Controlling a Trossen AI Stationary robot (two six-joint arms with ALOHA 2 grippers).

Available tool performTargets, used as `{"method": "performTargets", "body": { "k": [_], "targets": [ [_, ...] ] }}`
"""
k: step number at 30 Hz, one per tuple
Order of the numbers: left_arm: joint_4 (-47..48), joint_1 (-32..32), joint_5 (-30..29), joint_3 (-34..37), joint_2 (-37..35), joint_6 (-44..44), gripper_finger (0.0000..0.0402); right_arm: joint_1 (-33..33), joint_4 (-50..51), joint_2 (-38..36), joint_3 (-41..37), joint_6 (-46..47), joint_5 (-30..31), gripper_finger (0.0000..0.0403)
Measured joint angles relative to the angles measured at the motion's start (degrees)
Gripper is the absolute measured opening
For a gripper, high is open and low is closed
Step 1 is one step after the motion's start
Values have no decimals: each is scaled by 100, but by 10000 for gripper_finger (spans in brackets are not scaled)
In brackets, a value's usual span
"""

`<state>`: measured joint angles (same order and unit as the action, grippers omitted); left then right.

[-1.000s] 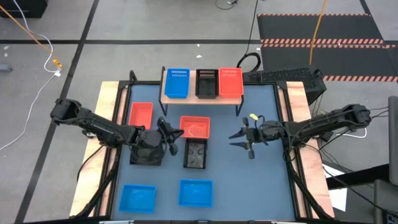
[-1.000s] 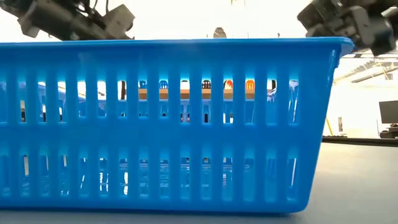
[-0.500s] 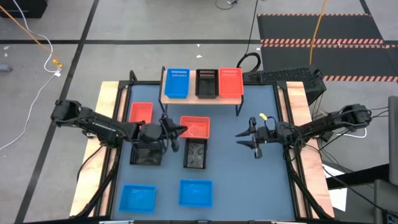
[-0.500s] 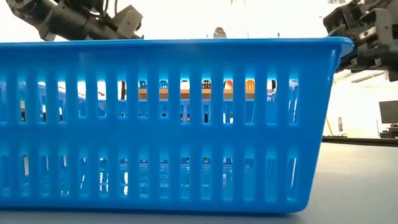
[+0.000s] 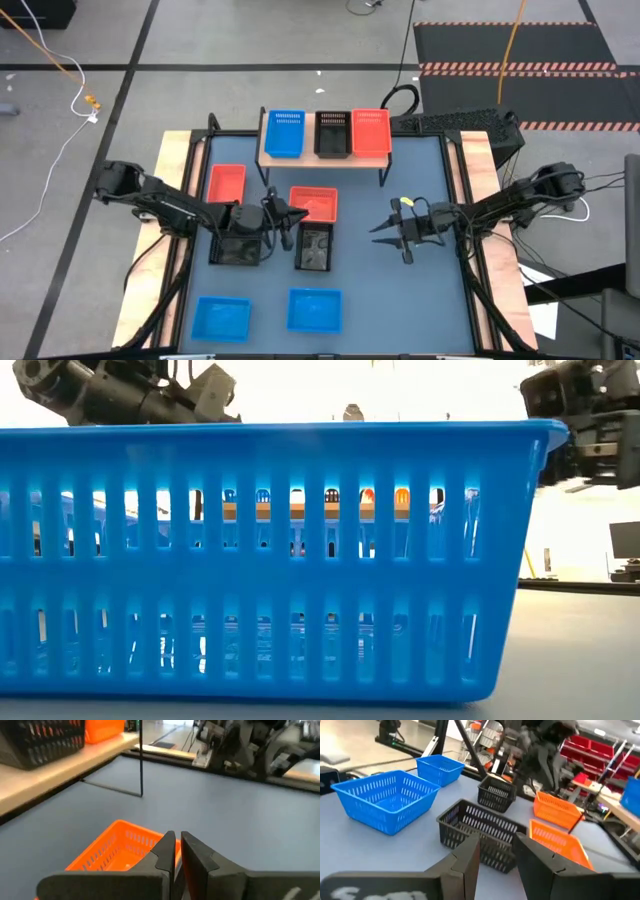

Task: Stack baskets on shelf by color
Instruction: Stack the right orange bin on the orange bin on the shelf

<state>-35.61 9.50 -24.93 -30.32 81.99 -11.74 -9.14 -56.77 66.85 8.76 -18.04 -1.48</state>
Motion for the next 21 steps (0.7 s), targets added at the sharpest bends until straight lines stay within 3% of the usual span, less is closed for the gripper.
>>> {"method": "performTargets", "body": {
  "k": [5,12,15,21],
  "targets": [
    [-10,0,3,-130,204,114,31,2,0,427,477,-270,7,114],
    [1177,-6,46,-521,-38,98,31,2,513,995,1178,-584,17,118],
    [1759,-26,46,-669,-96,64,31,2,1083,1180,1554,-703,181,137],
    [2010,-42,46,-754,-115,299,31,2,1490,1293,1995,-234,727,186]
  ]
}}
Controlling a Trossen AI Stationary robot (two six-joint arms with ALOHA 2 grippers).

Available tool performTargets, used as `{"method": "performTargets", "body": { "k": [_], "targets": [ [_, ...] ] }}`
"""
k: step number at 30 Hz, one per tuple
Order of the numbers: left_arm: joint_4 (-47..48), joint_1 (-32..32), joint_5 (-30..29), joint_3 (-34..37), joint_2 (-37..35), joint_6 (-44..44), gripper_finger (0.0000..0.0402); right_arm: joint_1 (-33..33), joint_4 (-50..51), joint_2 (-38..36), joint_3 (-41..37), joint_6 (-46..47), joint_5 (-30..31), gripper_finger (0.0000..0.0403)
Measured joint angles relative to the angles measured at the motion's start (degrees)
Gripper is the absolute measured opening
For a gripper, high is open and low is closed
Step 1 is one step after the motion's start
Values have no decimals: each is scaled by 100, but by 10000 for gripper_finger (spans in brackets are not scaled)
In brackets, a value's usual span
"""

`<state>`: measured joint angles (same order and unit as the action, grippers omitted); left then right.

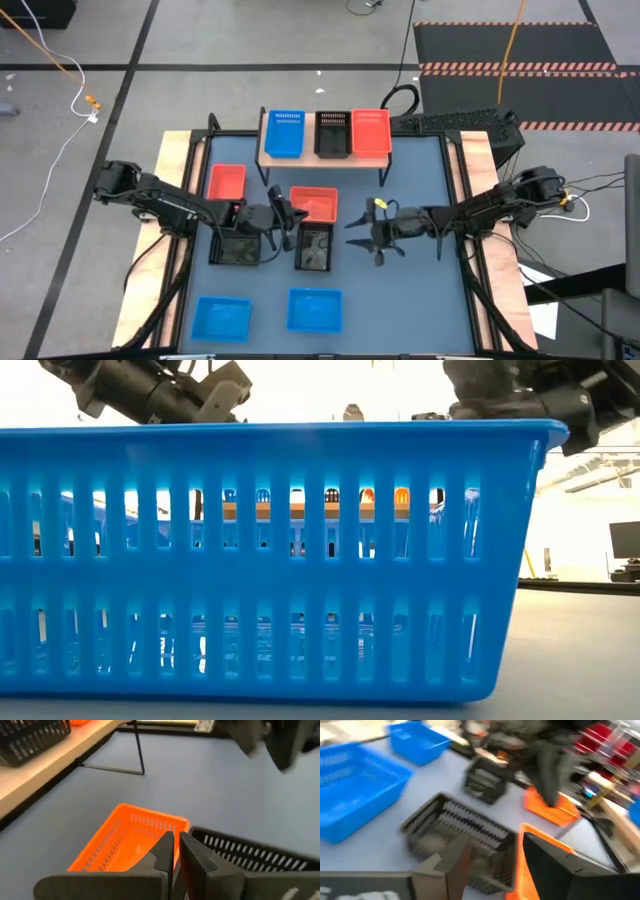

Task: Stack baskets on shelf by color
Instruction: Stack the right orange bin on the orange bin on the shelf

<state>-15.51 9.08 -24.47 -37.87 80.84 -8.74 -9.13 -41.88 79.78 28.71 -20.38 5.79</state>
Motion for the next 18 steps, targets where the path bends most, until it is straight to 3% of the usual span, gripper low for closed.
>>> {"method": "performTargets", "body": {
  "k": [6,13,18],
  "targets": [
    [272,-85,-9,3,0,-48,31,58,591,-198,179,358,1223,203],
    [336,-109,-126,4,0,214,31,177,1445,-105,551,172,1196,202],
    [342,-229,-431,4,22,328,31,312,2148,249,964,-1154,1225,201]
  ]
}}
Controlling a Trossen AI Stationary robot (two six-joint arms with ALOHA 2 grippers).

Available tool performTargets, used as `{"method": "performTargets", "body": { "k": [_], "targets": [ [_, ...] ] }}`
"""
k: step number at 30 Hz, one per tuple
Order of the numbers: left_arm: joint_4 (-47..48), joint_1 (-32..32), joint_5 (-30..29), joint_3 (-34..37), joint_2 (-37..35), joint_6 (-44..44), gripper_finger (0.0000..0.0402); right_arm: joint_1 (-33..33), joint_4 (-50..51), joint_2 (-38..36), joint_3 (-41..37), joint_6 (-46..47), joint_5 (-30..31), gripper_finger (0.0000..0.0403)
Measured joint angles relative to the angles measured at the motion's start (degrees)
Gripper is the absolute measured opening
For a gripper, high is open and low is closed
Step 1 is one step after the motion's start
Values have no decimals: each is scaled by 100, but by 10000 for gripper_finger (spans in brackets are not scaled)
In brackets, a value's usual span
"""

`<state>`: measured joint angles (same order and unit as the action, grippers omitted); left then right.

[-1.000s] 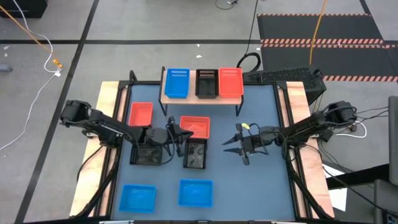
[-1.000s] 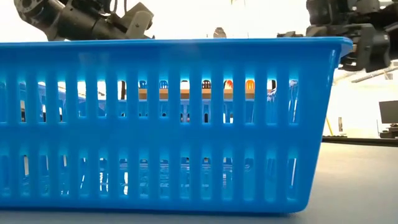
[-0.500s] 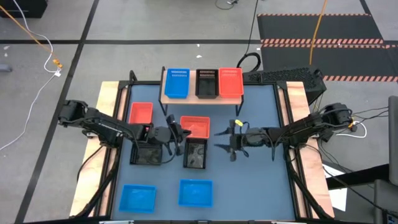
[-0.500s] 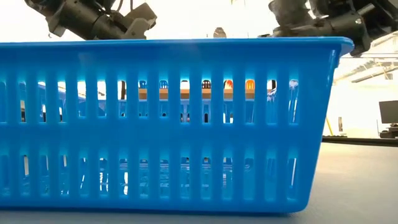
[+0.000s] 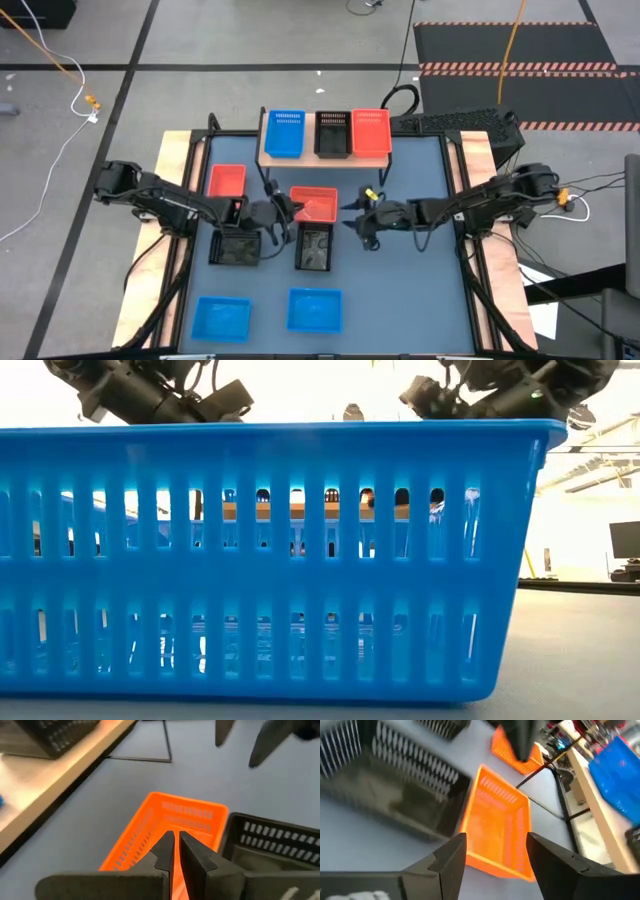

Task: Stack baskets on shelf by color
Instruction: Stack the right orange bin on the orange bin on the shelf

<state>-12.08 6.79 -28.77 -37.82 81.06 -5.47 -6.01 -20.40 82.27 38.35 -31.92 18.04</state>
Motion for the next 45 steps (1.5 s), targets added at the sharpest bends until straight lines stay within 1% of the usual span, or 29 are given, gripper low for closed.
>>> {"method": "performTargets", "body": {
  "k": [5,7,13,18,23,26,28,30,35,36,39,41,45],
  "targets": [
    [-4,-77,-10,0,0,-90,31,200,152,333,161,-1991,-7,201],
    [8,-72,-13,0,0,-102,31,285,146,493,186,-2620,-18,201],
    [35,-72,-13,0,0,-102,31,498,159,1151,373,-3852,-20,201],
    [38,-68,-13,0,0,-130,31,675,140,1753,830,-4321,-22,201],
    [86,-1,-13,0,0,-175,31,718,384,2051,1143,-4323,-31,196],
    [209,35,-11,0,0,-189,31,718,689,2082,1154,-4224,-110,176],
    [298,46,-9,0,0,-251,31,718,975,2052,1156,-4088,-253,152],
    [400,46,-11,2,0,-367,31,718,1203,2022,1154,-3879,-337,119],
    [589,41,-11,2,0,-629,31,653,1762,1728,1154,-3607,-332,18],
    [608,41,-11,7,0,-660,31,622,1932,1619,1154,-3572,-334,10],
    [639,44,-11,7,2,-716,31,512,2447,1142,1153,-3221,-369,7],
    [641,44,-9,7,2,-861,31,467,2719,770,1154,-2690,-676,3],
    [635,44,-10,7,2,-1035,31,436,3085,26,1152,-1379,-1930,2]
  ]
}}
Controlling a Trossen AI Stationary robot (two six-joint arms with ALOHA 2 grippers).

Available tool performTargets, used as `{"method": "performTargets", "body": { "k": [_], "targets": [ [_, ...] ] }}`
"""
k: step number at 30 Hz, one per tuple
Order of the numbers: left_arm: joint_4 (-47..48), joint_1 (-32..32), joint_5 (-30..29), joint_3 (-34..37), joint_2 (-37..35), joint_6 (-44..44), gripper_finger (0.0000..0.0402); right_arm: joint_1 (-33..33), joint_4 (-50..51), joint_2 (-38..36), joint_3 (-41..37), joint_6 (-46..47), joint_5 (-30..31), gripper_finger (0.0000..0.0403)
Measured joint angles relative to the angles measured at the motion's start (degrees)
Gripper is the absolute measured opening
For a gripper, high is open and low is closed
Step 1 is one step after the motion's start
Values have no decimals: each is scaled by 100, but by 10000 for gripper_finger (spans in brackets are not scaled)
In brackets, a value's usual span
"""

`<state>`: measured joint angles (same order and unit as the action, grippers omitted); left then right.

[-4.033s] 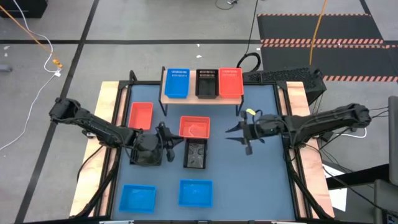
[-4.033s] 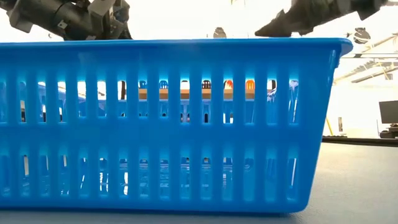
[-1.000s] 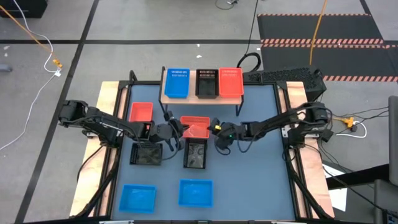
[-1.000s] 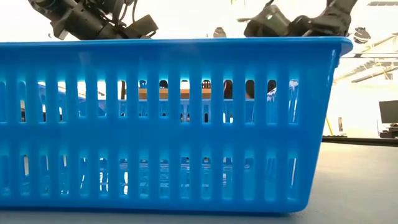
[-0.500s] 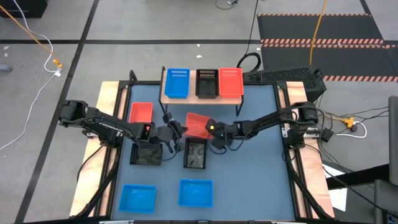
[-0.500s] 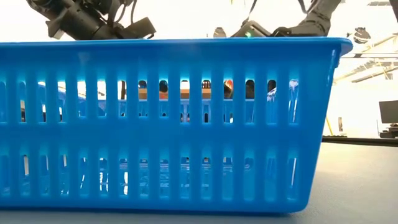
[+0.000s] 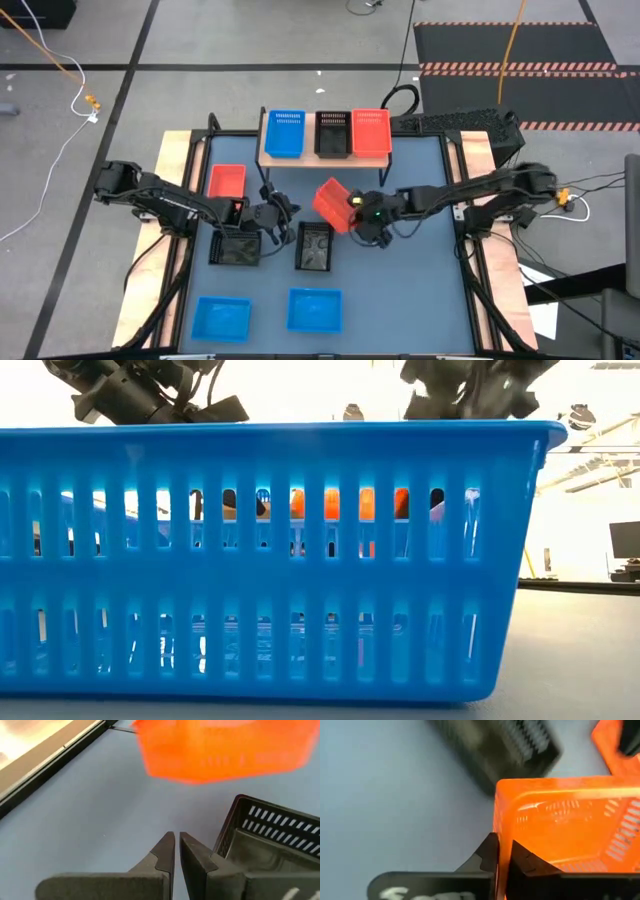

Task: Stack baskets on shelf by color
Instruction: Stack the right orange bin on the orange bin on the shelf

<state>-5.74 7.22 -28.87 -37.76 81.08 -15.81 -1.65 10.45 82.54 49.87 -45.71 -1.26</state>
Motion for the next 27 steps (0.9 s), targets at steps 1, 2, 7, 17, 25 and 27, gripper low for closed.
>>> {"method": "performTargets", "body": {
  "k": [1,2,7,17,25,27],
  "targets": [
    [-1,0,1,0,0,0,31,-1,9,-180,1,360,-273,2],
    [-5,0,1,0,0,0,31,-4,3,-355,1,699,-485,2],
    [-92,0,-1,0,0,-2,31,-10,-305,-1116,32,1790,-631,1],
    [-383,-7,1,-2,2,9,31,23,-430,-1639,1053,2378,645,1],
    [-364,-7,1,-2,2,20,31,742,1624,-1068,2872,2395,2417,0],
    [-356,-7,1,-2,2,20,31,1045,2314,-771,3343,2405,2433,0]
  ]
}}
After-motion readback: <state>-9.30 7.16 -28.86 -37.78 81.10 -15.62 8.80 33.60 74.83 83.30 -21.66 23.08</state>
